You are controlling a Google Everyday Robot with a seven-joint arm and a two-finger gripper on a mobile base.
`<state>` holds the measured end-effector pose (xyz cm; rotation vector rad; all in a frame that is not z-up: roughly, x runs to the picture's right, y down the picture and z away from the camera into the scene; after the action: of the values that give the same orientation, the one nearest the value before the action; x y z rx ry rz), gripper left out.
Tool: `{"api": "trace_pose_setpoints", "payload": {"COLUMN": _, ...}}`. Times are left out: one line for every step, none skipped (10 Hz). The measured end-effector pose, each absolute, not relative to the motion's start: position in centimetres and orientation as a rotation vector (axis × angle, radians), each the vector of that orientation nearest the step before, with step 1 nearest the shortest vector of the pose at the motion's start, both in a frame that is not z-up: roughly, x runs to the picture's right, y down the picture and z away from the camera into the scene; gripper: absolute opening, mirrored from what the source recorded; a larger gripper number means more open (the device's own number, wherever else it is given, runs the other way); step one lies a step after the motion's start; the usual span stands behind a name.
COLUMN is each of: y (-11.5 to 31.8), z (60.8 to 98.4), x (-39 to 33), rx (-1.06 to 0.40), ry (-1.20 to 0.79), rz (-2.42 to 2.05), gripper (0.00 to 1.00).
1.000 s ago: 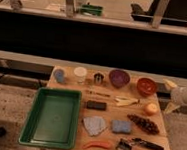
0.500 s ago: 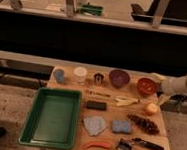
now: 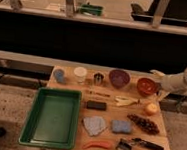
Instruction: Stack bowls on top of each other
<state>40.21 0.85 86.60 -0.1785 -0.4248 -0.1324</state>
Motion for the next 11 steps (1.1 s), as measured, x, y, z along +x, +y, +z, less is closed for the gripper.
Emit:
{"api": "trace_pose_setpoints", "payload": {"y": 0.7, "z": 87.2, "x": 40.5, "rx": -0.166, "ry": -0.425, "rz": -0.110, "gripper": 1.00}}
{"api": "trace_pose_setpoints", "payload": {"y": 0.6, "z": 87.9, "x": 40.5, "rx": -0.159, "ry": -0.424, "rz": -0.094, "gripper": 1.00}}
{"api": "trace_pose_setpoints", "payload": {"y": 0.7, "z": 88.7, "x": 40.6, "rx": -0.158, "ry": -0.420, "rz": -0.082, "gripper": 1.00}}
{"api": "trace_pose_setpoints", "payload": {"y": 0.9, "z": 89.4, "x": 40.7, "rx": -0.159, "ry": -0.415, "rz": -0.069, "gripper": 1.00}}
{"api": "trace_pose_setpoints", "payload": {"y": 1.3, "z": 90.2, "x": 40.8, "rx": -0.162, "ry": -0.412, "rz": -0.060, "gripper": 1.00}}
{"api": "trace_pose_setpoints", "payload": {"y": 1.6, "z": 90.9, "x": 40.9, "rx": -0.166, "ry": -0.407, "rz": -0.051, "gripper": 1.00}}
{"api": "trace_pose_setpoints", "payload": {"y": 1.8, "z": 91.4, "x": 40.8, "rx": -0.170, "ry": -0.406, "rz": -0.046, "gripper": 1.00}}
{"api": "trace_pose_setpoints", "payload": {"y": 1.9, "z": 91.6, "x": 40.8, "rx": -0.171, "ry": -0.406, "rz": -0.045, "gripper": 1.00}}
{"api": "trace_pose_setpoints", "payload": {"y": 2.2, "z": 92.6, "x": 40.2, "rx": -0.174, "ry": -0.412, "rz": -0.040, "gripper": 1.00}}
{"api": "trace_pose_setpoints", "payload": {"y": 2.4, "z": 93.2, "x": 39.9, "rx": -0.180, "ry": -0.415, "rz": -0.039, "gripper": 0.99}}
{"api": "trace_pose_setpoints", "payload": {"y": 2.4, "z": 93.4, "x": 39.7, "rx": -0.184, "ry": -0.417, "rz": -0.041, "gripper": 0.95}}
